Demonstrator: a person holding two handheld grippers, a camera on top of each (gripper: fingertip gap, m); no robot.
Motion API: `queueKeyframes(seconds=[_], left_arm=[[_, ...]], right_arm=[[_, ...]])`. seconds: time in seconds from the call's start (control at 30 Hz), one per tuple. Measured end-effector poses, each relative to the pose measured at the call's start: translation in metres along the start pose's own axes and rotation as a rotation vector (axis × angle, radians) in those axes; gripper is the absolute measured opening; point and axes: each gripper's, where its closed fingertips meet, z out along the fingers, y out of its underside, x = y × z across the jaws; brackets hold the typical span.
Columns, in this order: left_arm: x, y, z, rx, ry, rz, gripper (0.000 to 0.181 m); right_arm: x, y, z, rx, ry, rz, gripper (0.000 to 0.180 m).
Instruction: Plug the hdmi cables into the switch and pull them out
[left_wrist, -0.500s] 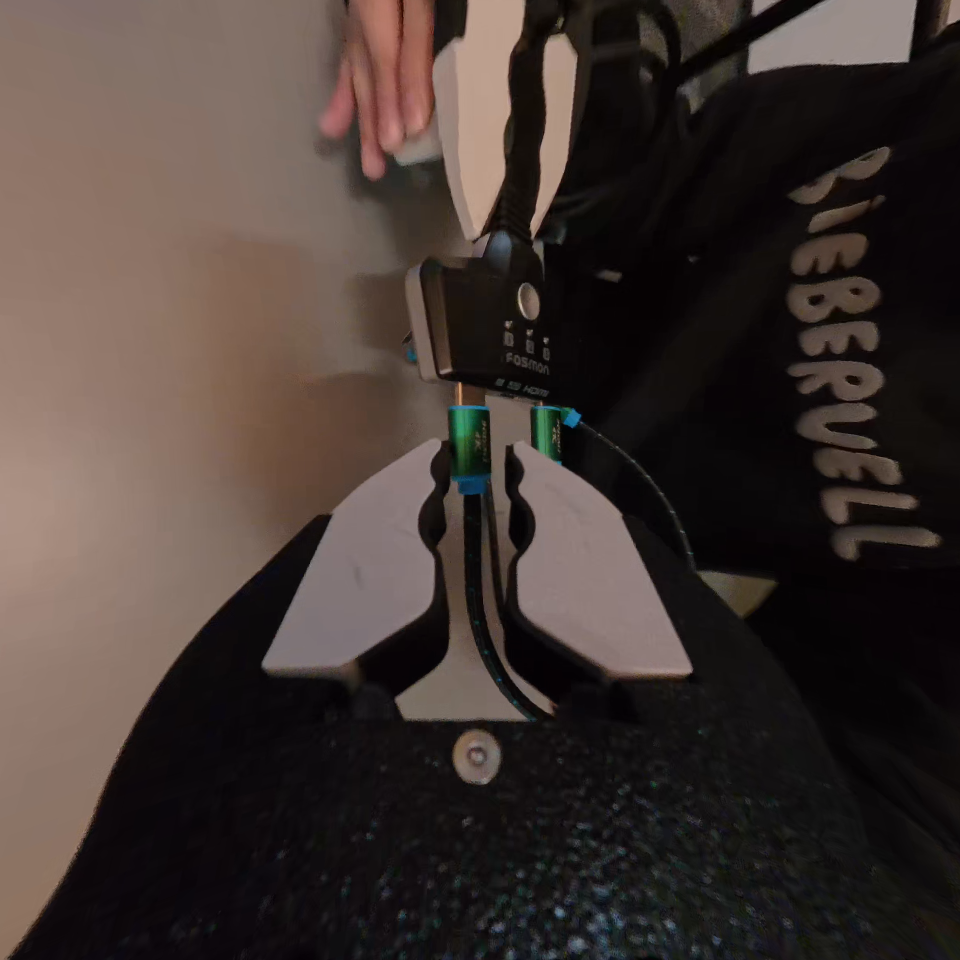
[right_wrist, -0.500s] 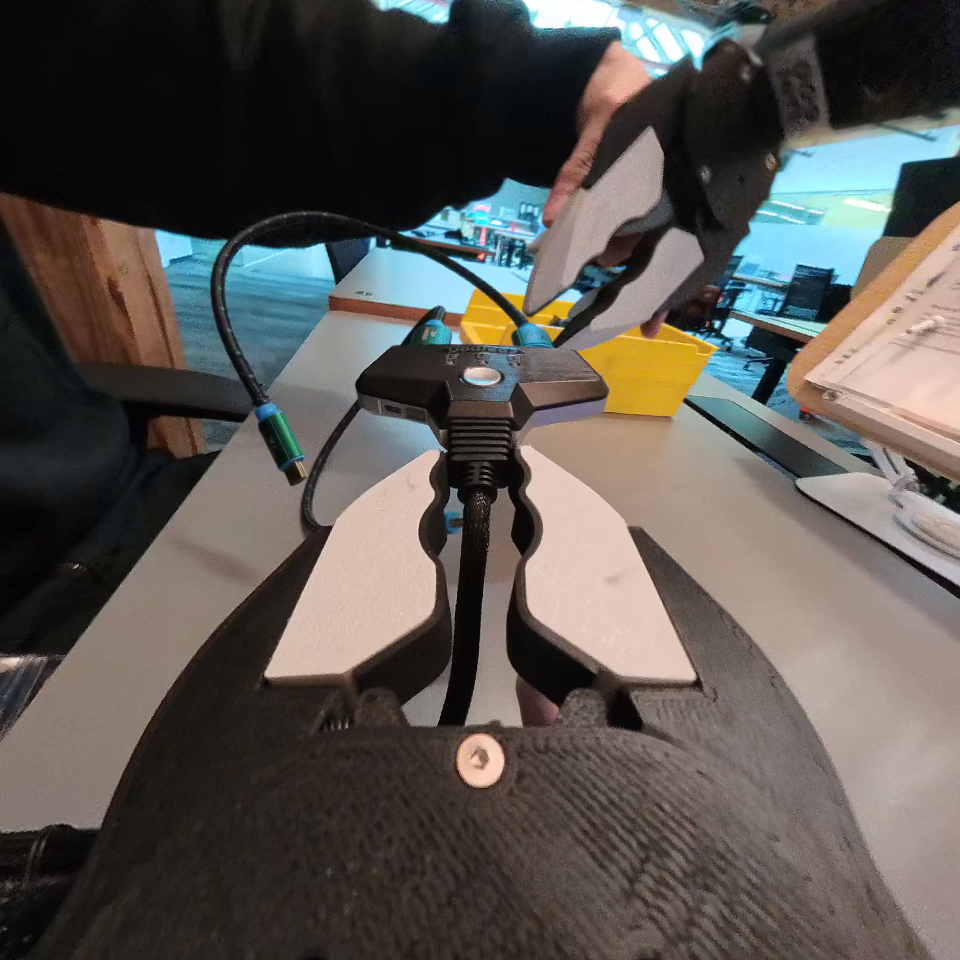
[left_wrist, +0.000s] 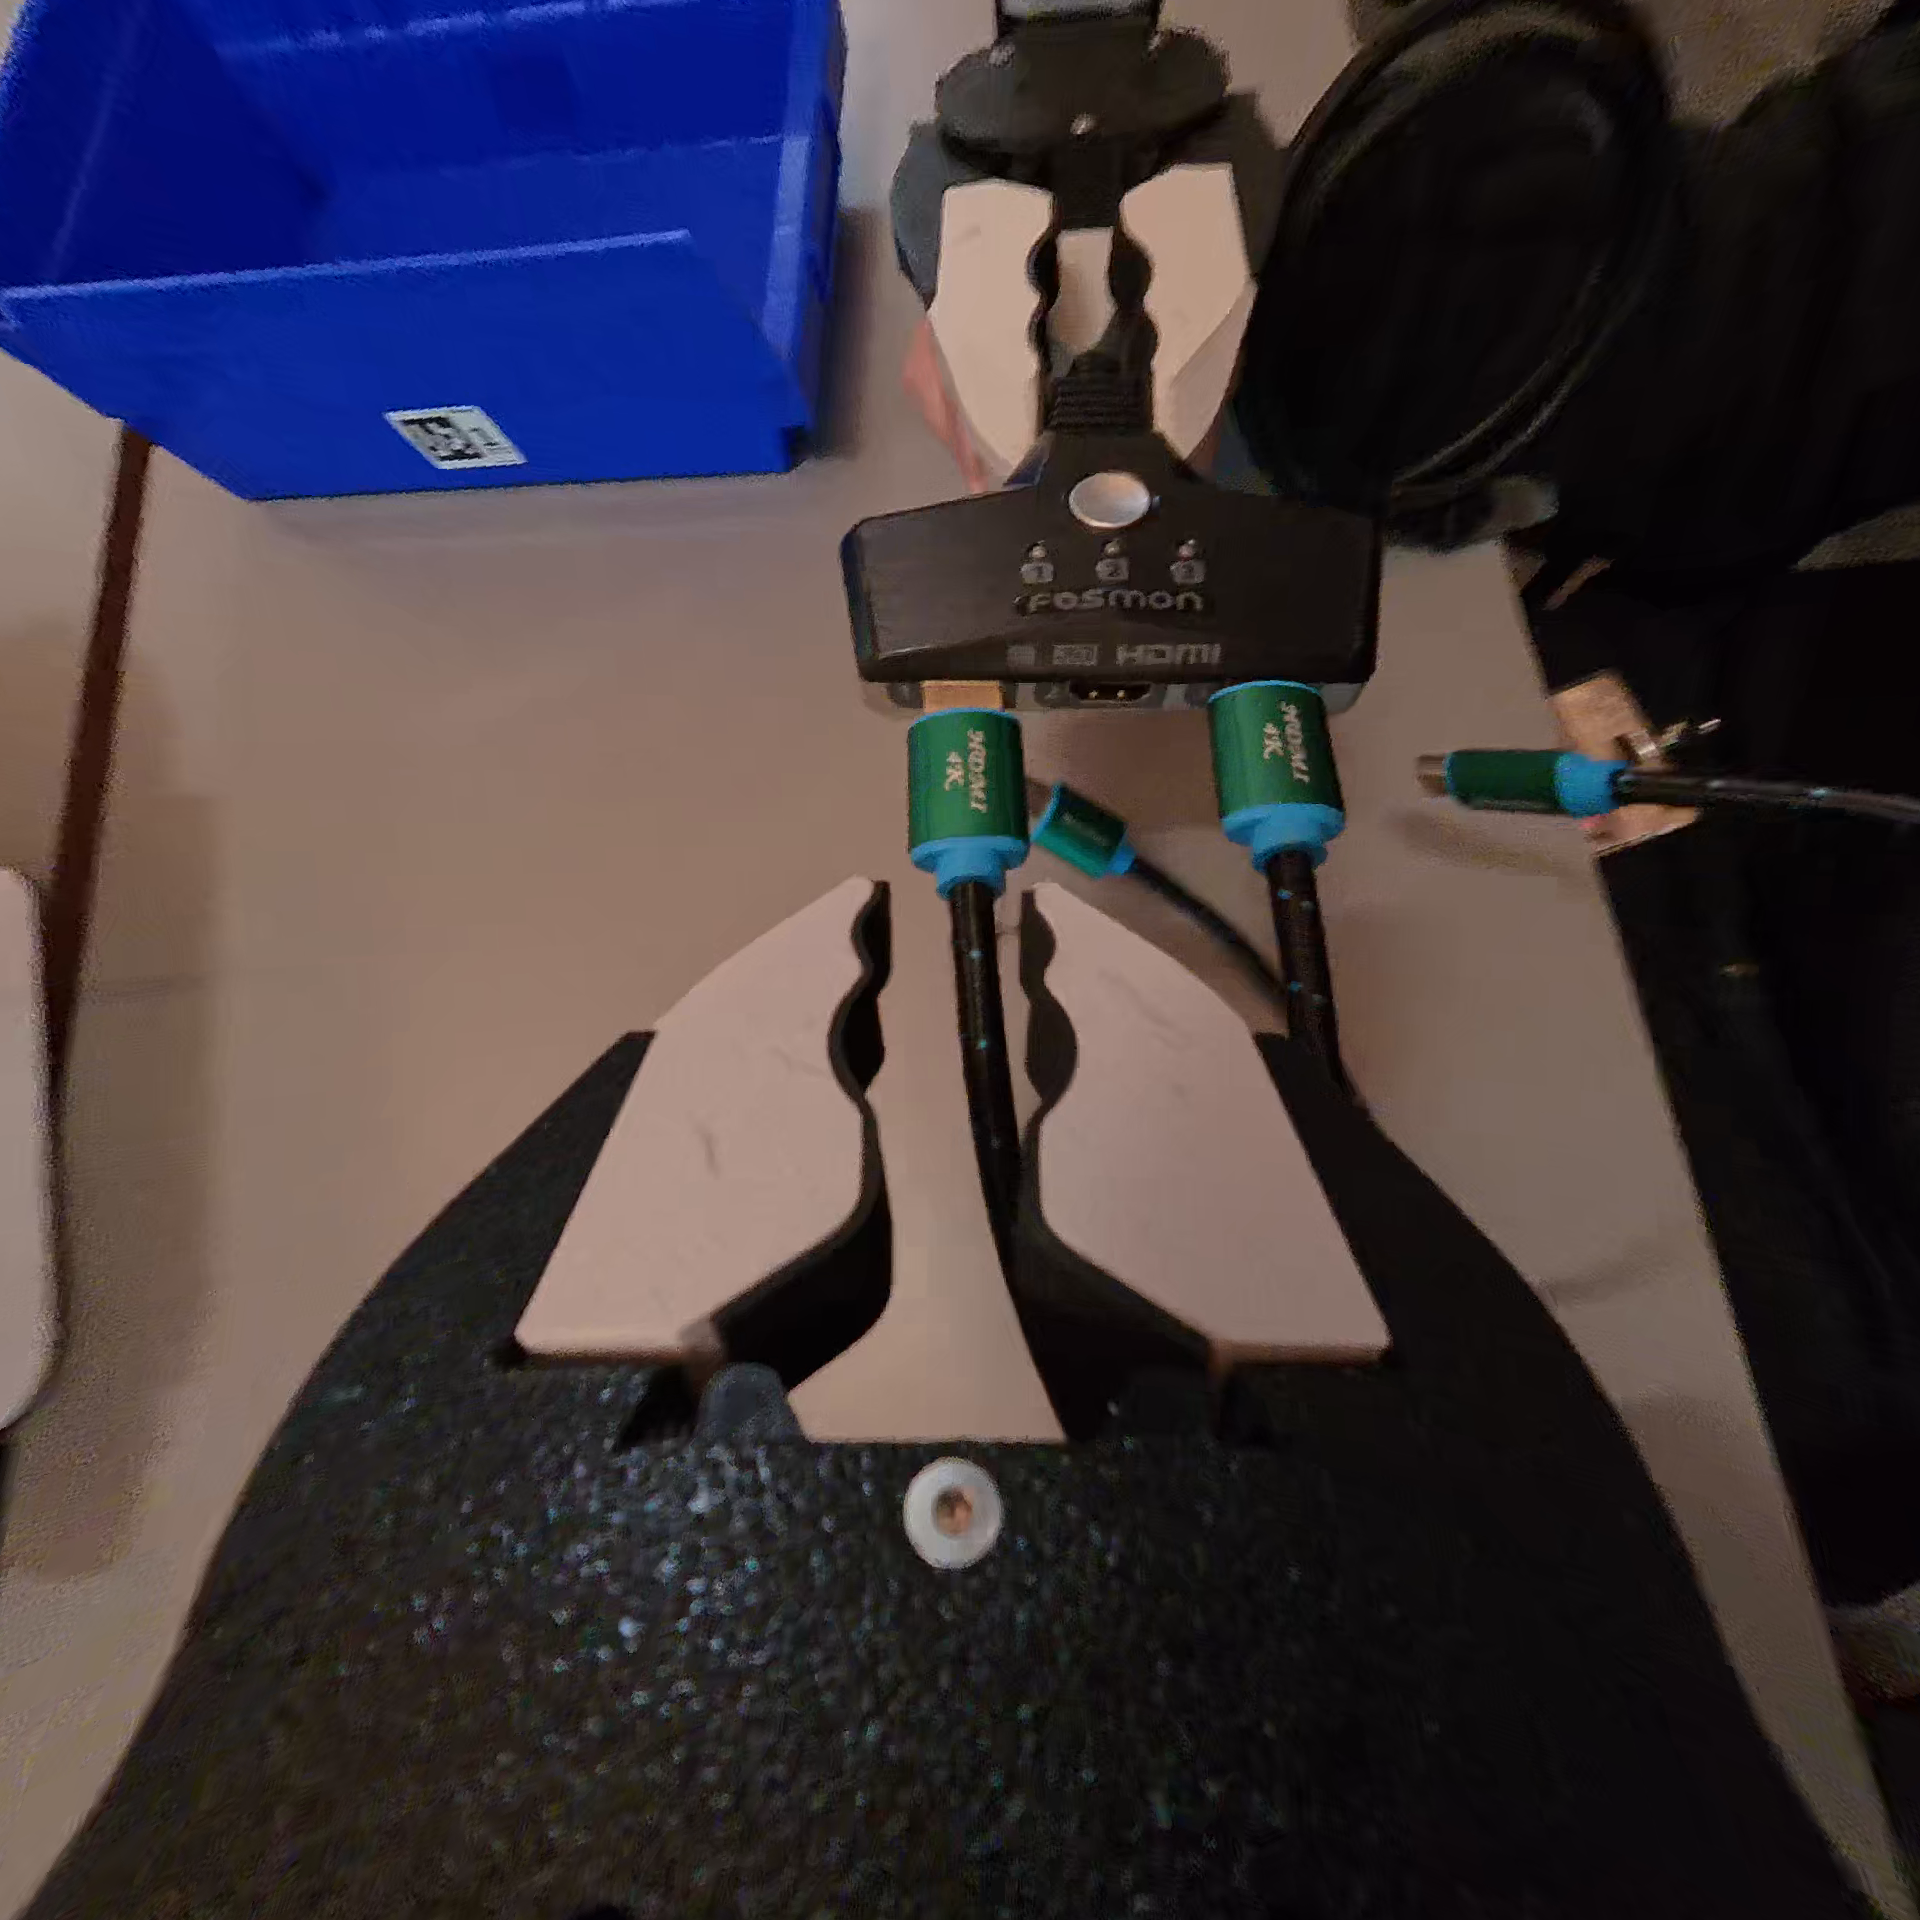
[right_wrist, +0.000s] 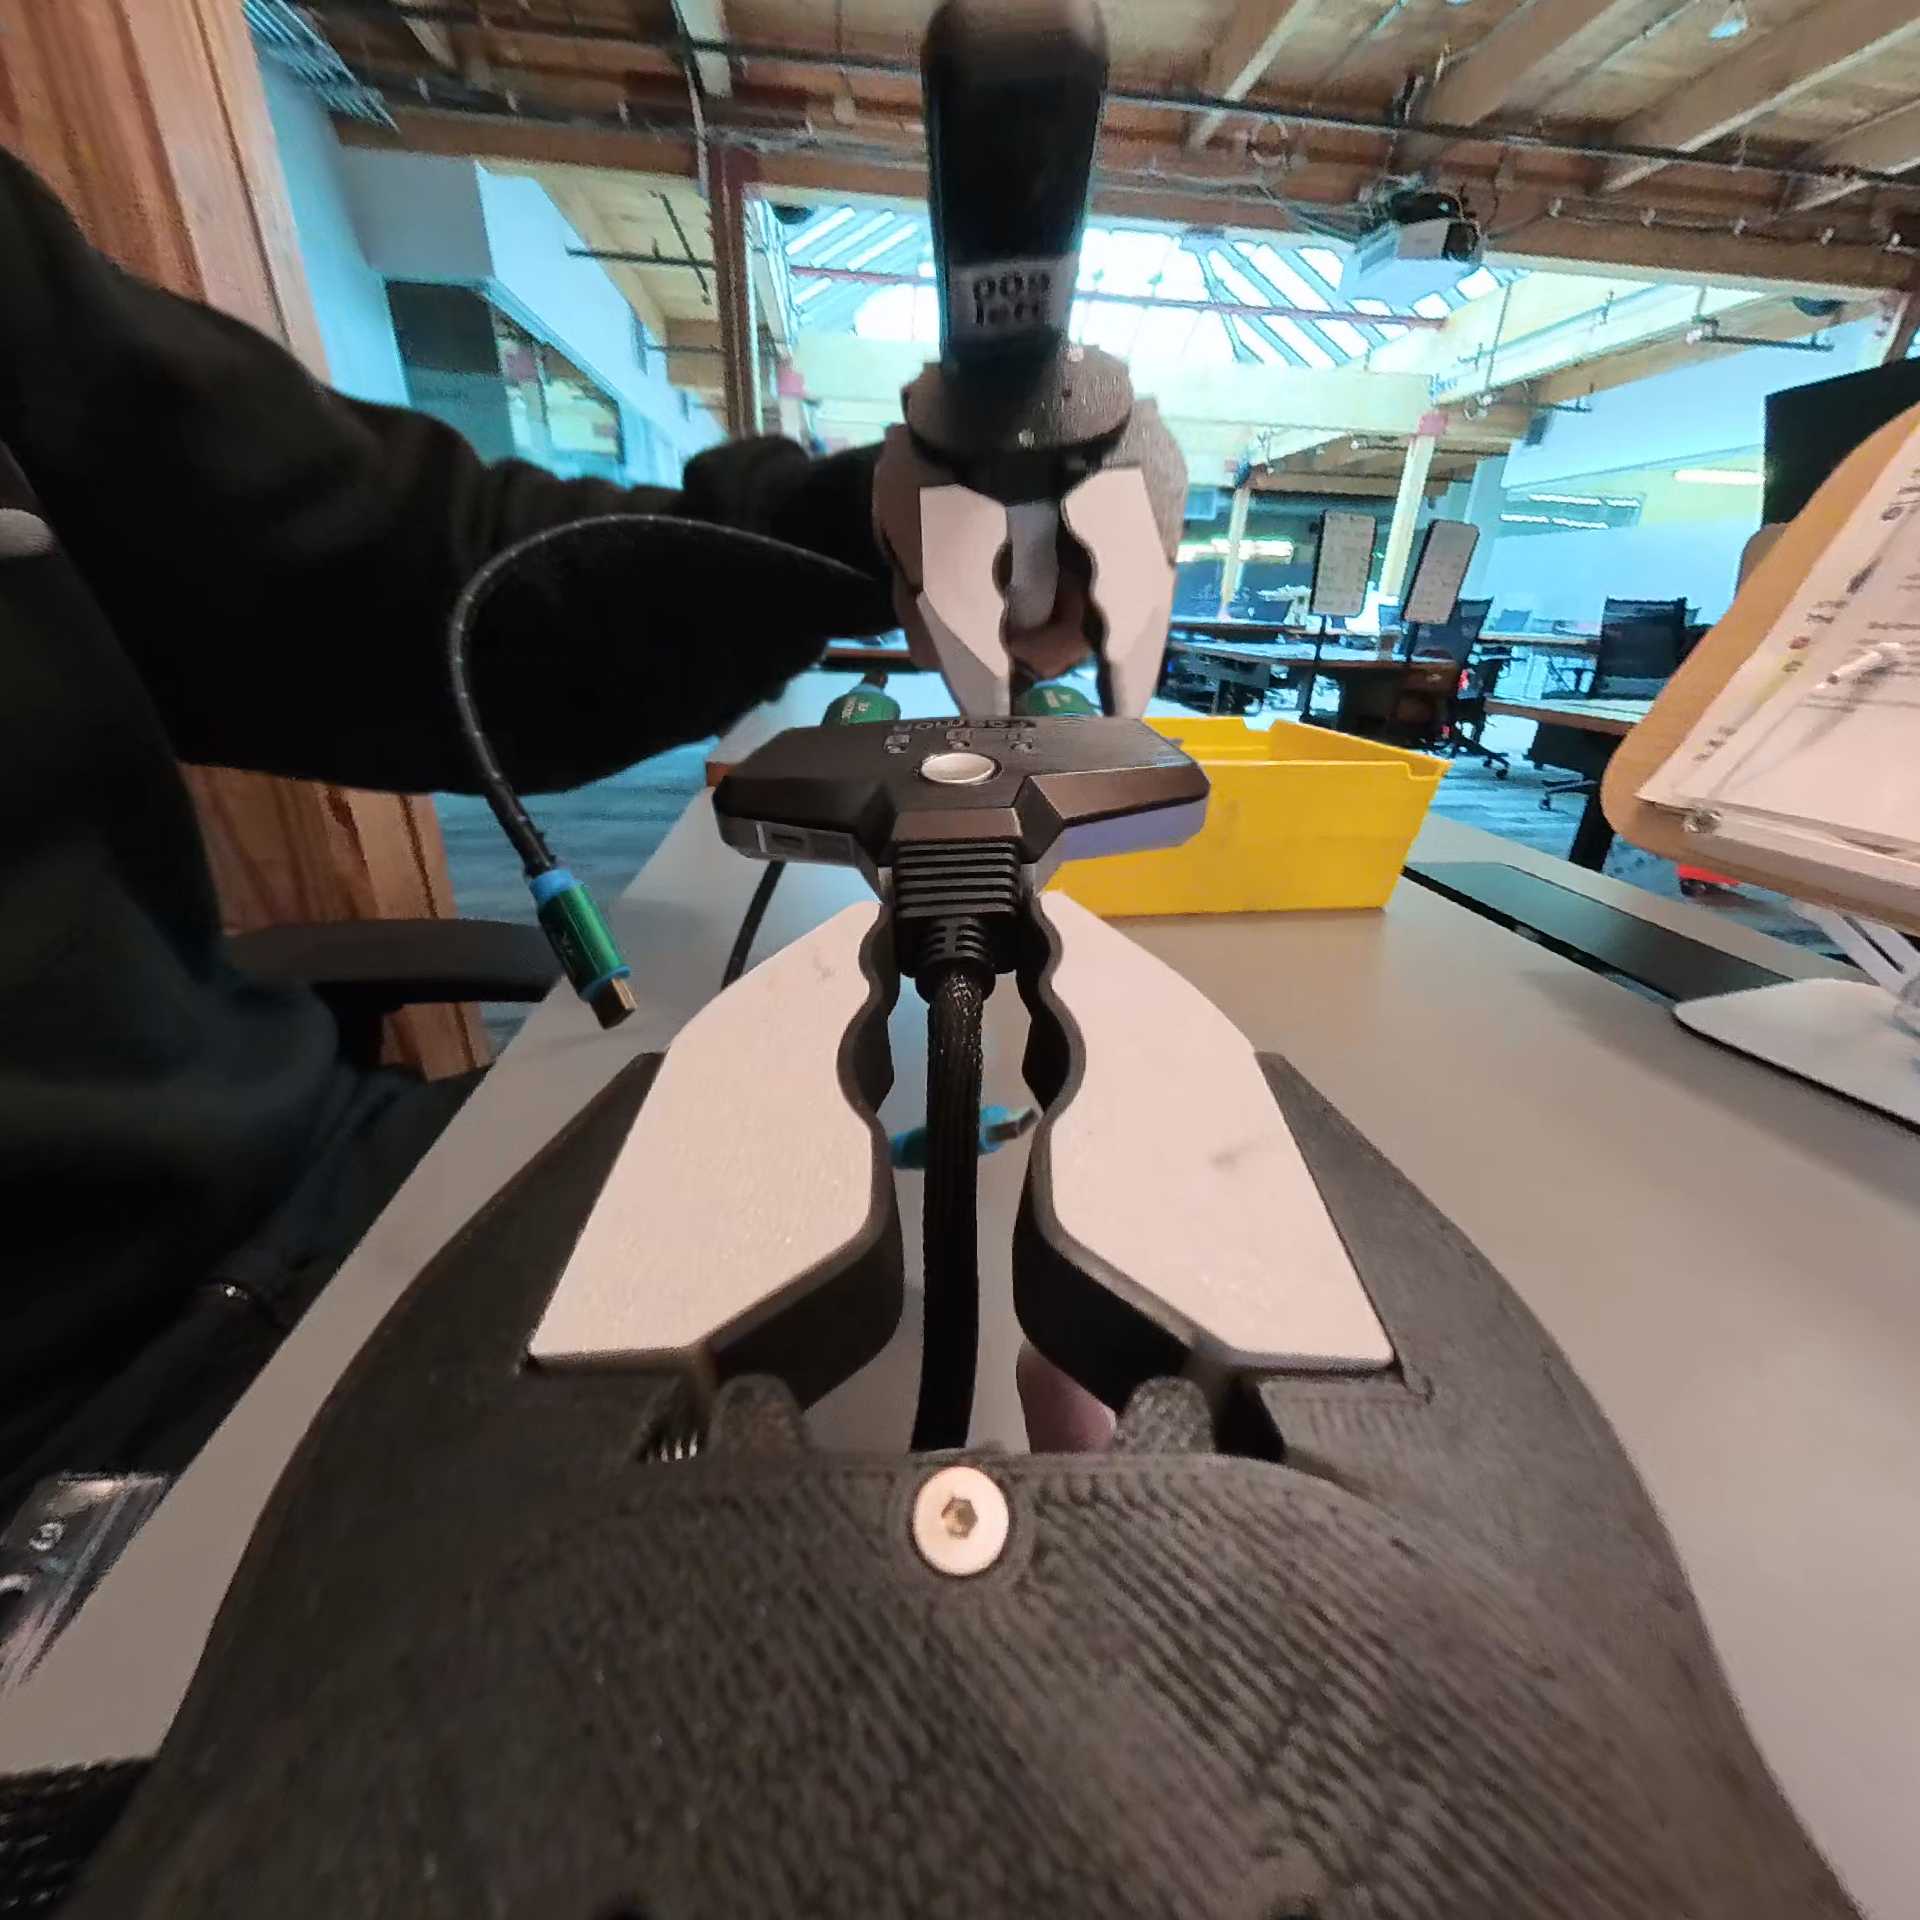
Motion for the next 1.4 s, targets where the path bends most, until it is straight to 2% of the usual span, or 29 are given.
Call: queueKeyframes(seconds=[0.03,0.13,0.33,0.53,0.7,0.93,1.17,1.3,1.4], left_arm=[[0.005,-0.001,0.0,0.027,0.028,-0.027,0.016],[0.007,0.0,-0.003,0.073,0.031,-0.068,0.016],[0.005,-0.004,-0.009,0.139,-0.011,-0.107,0.027],[0.009,-0.008,-0.007,0.147,0.01,-0.141,0.019],[0.008,-0.009,-0.006,0.153,-0.02,-0.13,0.023],[0.01,-0.01,-0.014,0.195,-0.027,-0.151,0.01],[0.009,-0.009,-0.014,0.198,-0.092,-0.11,0.009],[0.007,0.003,-0.008,0.112,-0.119,-0.055,0.009],[0.013,0.001,-0.011,0.144,-0.061,-0.045,0.009]], right_arm=[[-0.001,-0.001,0.003,0.011,-0.009,0.008,0.022],[-0.002,0.0,0.008,0.013,-0.013,0.011,0.022],[-0.002,0.002,0.009,0.01,-0.014,0.007,0.021],[-0.002,0.001,0.009,0.014,-0.014,0.002,0.022],[-0.002,0.001,0.007,0.016,-0.012,-0.003,0.022],[-0.002,0.0,0.004,0.025,-0.015,-0.01,0.022],[-0.003,-0.002,0.005,0.042,-0.026,0.015,0.022],[-0.004,0.007,0.008,-0.006,-0.028,0.025,0.022],[-0.009,0.009,0.01,-0.02,-0.064,0.032,0.023]])
